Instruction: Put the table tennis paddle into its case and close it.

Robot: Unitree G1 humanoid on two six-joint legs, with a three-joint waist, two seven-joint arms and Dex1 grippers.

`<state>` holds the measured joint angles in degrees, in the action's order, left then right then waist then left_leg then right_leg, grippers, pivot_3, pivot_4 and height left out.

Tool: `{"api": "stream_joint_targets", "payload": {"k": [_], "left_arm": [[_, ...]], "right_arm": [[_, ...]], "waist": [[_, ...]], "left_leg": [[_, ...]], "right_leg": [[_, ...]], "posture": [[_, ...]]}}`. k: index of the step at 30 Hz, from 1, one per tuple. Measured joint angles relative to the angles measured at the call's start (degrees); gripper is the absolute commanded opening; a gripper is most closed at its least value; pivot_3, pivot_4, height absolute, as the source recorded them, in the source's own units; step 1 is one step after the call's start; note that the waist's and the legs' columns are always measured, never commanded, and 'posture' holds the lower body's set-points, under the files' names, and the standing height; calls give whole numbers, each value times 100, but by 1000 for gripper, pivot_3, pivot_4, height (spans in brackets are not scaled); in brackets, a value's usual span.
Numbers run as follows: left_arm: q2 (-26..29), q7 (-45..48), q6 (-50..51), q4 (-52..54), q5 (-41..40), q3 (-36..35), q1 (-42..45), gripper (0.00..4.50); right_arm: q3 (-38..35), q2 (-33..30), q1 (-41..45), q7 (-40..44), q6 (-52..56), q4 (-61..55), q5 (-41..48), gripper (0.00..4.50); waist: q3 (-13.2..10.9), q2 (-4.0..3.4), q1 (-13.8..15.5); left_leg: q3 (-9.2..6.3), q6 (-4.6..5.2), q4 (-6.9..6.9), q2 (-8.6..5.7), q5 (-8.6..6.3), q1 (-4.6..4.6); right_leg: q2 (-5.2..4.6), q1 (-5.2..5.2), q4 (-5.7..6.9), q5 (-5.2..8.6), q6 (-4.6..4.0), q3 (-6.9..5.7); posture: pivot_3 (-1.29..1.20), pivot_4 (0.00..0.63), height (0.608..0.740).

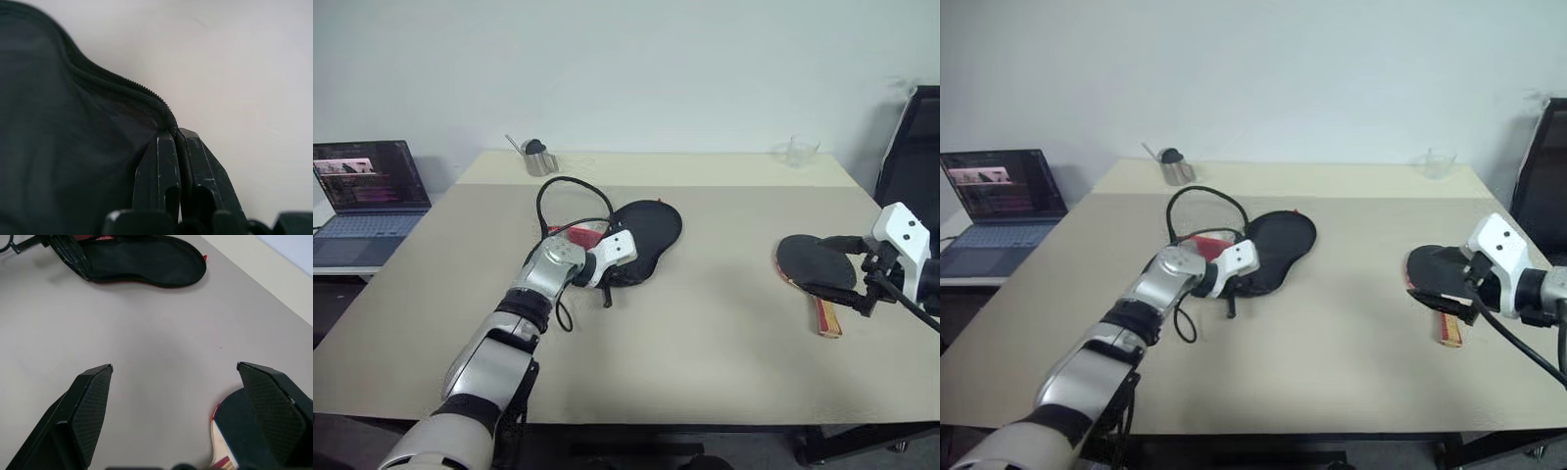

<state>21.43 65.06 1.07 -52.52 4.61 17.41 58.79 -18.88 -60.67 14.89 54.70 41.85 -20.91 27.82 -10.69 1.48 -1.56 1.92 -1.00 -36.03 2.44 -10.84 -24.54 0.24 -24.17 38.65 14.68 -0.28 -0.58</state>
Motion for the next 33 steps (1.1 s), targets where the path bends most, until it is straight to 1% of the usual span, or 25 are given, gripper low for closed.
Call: {"api": "stream_joint_targets", "payload": {"k": [4,9,14,16,21,25,33], "left_arm": [[-358,-72,270,4,1,-25,10,30],[-560,-124,501,101,19,-25,9,30],[-951,-482,672,94,75,-23,34,30],[-1094,-628,711,-34,81,-41,188,30],[-1477,-954,665,-509,71,-208,785,30],[-1715,-1067,499,-942,73,-227,942,30],[-2048,-656,57,-1188,96,-214,1042,30]], "right_arm": [[12,0,53,-5,-3,9,-1,4500],[42,-1,52,-7,-2,9,-8,4500],[196,-1,109,-17,-4,8,-12,4500],[224,-1,164,-25,-13,31,-19,4500],[441,0,374,-73,-54,105,-83,4500],[510,2,483,-105,-102,136,-144,4500],[760,48,664,-106,-148,225,-186,4500]], "waist": [[0,1,19],[-1,2,18],[-2,4,17],[-3,6,20],[-4,6,21],[-4,6,12],[-4,7,18]], "left_leg": [[1,6,1,-19,-9,-23],[-10,8,-4,-48,-9,-18],[-10,20,-19,-68,0,-17],[-11,22,-29,-73,1,-18],[-10,23,-34,-75,1,-20],[-11,23,-31,-74,1,-20],[-10,23,-34,-76,1,-20]], "right_leg": [[3,-11,-12,8,8,-5],[-9,-6,-2,9,9,-8],[-30,1,2,-1,26,-3],[-34,2,8,-3,30,-3],[-36,4,7,-5,32,-2],[-34,3,6,-4,32,-4],[-36,4,8,-4,32,-3]], "posture": [[0,150,740],[0,150,740],[0,150,740],[0,150,740],[0,150,740],[0,150,740],[0,150,740]]}}
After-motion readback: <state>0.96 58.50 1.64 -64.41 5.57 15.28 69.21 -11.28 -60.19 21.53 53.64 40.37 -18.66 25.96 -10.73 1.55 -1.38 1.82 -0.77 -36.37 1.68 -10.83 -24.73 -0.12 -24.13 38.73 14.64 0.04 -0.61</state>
